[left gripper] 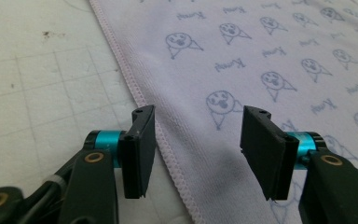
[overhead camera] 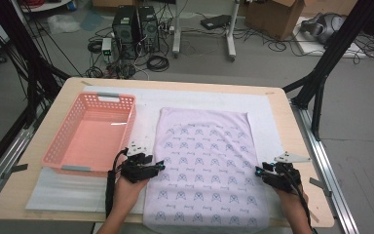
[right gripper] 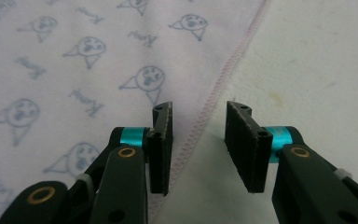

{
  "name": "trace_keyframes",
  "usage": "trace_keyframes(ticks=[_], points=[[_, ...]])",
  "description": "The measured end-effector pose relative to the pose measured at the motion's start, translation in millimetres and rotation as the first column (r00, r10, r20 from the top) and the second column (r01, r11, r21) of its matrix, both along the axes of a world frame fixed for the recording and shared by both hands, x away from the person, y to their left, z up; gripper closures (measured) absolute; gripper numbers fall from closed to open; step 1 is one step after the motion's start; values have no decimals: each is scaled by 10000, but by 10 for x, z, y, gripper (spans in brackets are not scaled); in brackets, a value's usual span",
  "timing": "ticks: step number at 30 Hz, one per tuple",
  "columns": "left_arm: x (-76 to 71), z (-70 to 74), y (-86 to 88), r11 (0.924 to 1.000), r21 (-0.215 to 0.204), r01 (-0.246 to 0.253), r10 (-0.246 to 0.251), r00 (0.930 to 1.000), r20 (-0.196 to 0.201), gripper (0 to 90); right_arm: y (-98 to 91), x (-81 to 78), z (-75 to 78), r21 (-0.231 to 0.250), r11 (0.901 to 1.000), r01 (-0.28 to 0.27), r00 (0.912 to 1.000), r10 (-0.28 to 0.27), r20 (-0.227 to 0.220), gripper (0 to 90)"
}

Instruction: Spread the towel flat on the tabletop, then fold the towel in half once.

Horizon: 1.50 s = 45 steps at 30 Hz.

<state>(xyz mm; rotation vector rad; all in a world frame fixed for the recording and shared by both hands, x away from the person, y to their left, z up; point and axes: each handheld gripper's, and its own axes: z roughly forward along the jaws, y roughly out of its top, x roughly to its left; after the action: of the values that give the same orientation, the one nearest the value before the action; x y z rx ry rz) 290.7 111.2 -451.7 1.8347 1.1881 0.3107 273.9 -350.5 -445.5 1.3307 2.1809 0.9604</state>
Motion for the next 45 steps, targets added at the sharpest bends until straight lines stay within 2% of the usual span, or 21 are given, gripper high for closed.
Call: trace_keyframes(ticks=[2, 5, 7, 9, 12, 13, 14, 16, 18, 19, 20, 22, 23, 25, 28, 33, 38, 45], points=[[-26, 3, 24, 9996, -197, 177, -171, 9995, 275, 406, -27, -5, 8, -410, 9986, 329, 9992, -319, 241, 555], [-55, 40, 53, 9975, -589, 394, -345, 9960, 826, 328, -60, -11, -1, -121, 9994, 336, 9991, -333, 251, 543], [-66, 77, 70, 9949, -864, 520, -423, 9930, 1104, 268, -84, -23, 15, 519, 9986, -78, 9993, 58, 378, 488], [-83, 101, 77, 9924, -1026, 675, -521, 9879, 1463, 126, -94, -29, 64, 849, 9953, -473, 9967, 414, 694, 412], [-117, 146, 96, 9871, -1358, 843, -579, 9805, 1881, 125, -85, -27, 140, 983, 9893, -1083, 9895, 978, 1061, 260], [-130, 163, 106, 9843, -1456, 997, -683, 9760, 2066, 125, -86, -29, 160, 1091, 9868, -1193, 9881, 1073, 1101, 233], [-143, 182, 114, 9805, -1516, 1254, -874, 9680, 2354, 126, -87, -34, 180, 1119, 9861, -1231, 9865, 1094, 1216, 200], [-164, 223, 118, 9821, -1266, 1397, -967, 9497, 2979, 125, -87, -46, 219, 731, 9891, -1277, 9809, 1151, 1565, 181], [-175, 234, 112, 9836, -1044, 1472, -987, 9233, 3712, 116, -89, -67, 243, 595, 9891, -1350, 9764, 1226, 1776, 180], [-180, 234, 106, 9845, -968, 1465, -986, 9173, 3857, 115, -90, -75, 248, 591, 9887, -1377, 9748, 1247, 1849, 179], [-178, 233, 95, 9861, -883, 1407, -974, 9204, 3786, 116, -89, -81, 252, 649, 9888, -1344, 9761, 1208, 1808, 179], [-171, 219, 73, 9874, -769, 1383, -1051, 9364, 3347, 118, -93, -78, 249, 711, 9887, -1323, 9746, 1167, 1909, 179], [-169, 211, 65, 9880, -702, 1373, -1084, 9422, 3169, 118, -90, -84, 249, 784, 9893, -1232, 9765, 1068, 1870, 179], [-169, 200, 49, 9893, -763, 1243, -965, 9501, 2965, 120, -95, -89, 257, 901, 9881, -1250, 9756, 1059, 1923, 178], [-162, 196, 65, 9867, -919, 1341, -1021, 9511, 2914, 120, -101, -106, 280, 1032, 9863, -1289, 9743, 1065, 1984, 171], [-146, 189, 87, 9878, -1053, 1144, -815, 9578, 2757, 124, -102, -112, 287, 1158, 9852, -1266, 9760, 1029, 1918, 171], [-133, 188, 101, 9859, -1181, 1183, -826, 9589, 2713, 147, -85, -95, 273, 1112, 9850, -1322, 9762, 1099, 1871, 171], [22, 206, 51, 9837, -1390, 1144, -799, 9694, 2323, 150, -82, -11, 225, 1313, 9829, -1291, 9817, 1080, 1567, 170]])
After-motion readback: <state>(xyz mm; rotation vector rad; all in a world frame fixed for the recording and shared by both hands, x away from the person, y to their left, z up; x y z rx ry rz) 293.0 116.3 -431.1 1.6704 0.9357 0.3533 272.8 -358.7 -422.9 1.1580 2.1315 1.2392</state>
